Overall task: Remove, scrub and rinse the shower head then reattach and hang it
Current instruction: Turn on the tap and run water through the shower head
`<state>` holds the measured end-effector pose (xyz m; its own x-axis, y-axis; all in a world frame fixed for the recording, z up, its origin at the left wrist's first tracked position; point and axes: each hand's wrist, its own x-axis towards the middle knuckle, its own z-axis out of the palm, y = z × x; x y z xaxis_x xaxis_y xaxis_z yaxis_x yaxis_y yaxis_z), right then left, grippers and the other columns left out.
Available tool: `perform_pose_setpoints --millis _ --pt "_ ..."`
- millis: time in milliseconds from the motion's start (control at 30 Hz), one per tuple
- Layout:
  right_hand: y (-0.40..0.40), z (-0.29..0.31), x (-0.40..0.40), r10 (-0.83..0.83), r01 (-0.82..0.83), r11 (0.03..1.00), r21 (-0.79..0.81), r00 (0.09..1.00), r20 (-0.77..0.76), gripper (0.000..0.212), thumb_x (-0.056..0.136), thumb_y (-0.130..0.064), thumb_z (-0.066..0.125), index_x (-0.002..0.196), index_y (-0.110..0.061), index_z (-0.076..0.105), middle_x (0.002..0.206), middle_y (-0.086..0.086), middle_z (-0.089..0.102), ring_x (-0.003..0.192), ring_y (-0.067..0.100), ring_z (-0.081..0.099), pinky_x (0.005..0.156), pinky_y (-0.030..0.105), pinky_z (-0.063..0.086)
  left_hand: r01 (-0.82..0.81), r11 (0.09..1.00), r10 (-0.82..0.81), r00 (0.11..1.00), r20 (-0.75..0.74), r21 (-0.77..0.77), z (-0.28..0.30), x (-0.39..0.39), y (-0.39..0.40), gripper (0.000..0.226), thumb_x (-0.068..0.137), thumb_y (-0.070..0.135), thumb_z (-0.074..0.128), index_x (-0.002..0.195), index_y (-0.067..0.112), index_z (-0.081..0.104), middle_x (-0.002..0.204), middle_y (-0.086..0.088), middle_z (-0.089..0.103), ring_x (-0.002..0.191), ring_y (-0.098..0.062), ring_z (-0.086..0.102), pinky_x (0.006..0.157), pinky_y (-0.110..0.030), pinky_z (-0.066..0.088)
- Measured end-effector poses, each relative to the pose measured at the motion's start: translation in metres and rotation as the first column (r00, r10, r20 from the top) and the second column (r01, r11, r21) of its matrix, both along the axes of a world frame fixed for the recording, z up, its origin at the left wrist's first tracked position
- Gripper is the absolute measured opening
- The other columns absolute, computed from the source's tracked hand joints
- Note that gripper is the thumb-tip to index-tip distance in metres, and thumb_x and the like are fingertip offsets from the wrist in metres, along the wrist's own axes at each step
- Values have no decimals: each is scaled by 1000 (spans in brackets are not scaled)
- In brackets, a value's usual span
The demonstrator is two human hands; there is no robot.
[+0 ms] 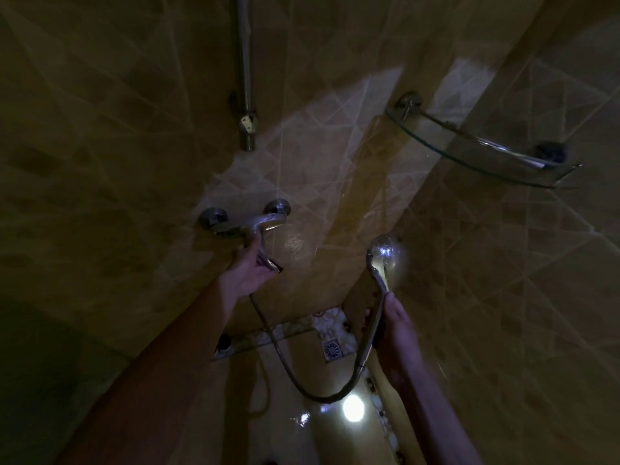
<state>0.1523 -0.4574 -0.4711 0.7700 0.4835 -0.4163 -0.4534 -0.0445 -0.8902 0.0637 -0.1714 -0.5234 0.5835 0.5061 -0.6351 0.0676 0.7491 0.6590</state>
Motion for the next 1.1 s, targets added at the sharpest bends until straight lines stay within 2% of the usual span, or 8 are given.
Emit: perform_pose_setpoints --millis 167,367,533,600,700,867,967,1100 --pt "-1 2 -1 -2 2 1000 3 1000 -4 26 99 -38 46 96 -19 63 71 3 61 64 17 54 64 34 41 -38 999 38 999 -20 -15 -2 4 -3 66 78 60 58 105 0 50 100 -19 60 91 -29 62 81 -39 52" --pt "-7 3 -3 7 -7 1000 -7 1000 7 26 100 -38 44 93 -20 63 72 3 61 61 15 54 60 31 39 -92 995 91 995 -26 -37 -5 8 -7 61 76 60 61 93 3 52 97 -17 57 98 -30 60 100 -43 46" --pt "-10 2 -4 8 -8 1000 -5 1000 6 27 100 -38 44 96 -18 62 72 4 60 63 16 54 61 32 40 -100 995 100 995 -22 -19 3 6 -10 58 78 56 62 94 2 52 95 -18 59 90 -30 62 83 -41 52" --pt "-11 3 -4 0 0 1000 2 1000 -1 26 100 -38 45 96 -18 62 73 4 60 65 17 54 64 33 41 -80 997 80 997 -16 -18 3 4 -10 65 76 58 63 106 1 52 105 -20 60 99 -31 61 90 -43 52" --pt "-12 5 -4 0 0 1000 21 1000 -9 25 99 -36 46 98 -17 62 74 5 59 66 16 55 65 32 43 -63 998 63 997 -41 0 6 3 -12 54 82 53 59 98 2 52 95 -18 58 91 -29 60 96 -42 48" --pt "-17 7 -2 4 -4 1000 17 1000 2 26 100 -37 44 98 -18 62 72 5 61 65 17 55 64 32 42 -33 999 35 996 -81 19 16 -1 -11 47 83 53 58 96 8 56 101 -13 61 83 -24 61 67 -38 51" --pt "-19 5 -1 0 0 1000 27 1000 0 28 99 -39 45 95 -17 62 73 6 60 64 18 55 63 32 42 27 997 -11 979 -205 73 13 -5 -8 46 80 56 59 85 11 55 97 -12 56 81 -24 56 78 -41 48" --pt "-20 3 0 -22 22 999 26 1000 -7 27 98 -38 47 90 -18 63 70 5 60 61 16 54 56 28 43 -10 1000 13 983 -185 18 16 -1 -8 40 86 44 59 82 5 52 90 -17 54 79 -29 56 90 -46 47"
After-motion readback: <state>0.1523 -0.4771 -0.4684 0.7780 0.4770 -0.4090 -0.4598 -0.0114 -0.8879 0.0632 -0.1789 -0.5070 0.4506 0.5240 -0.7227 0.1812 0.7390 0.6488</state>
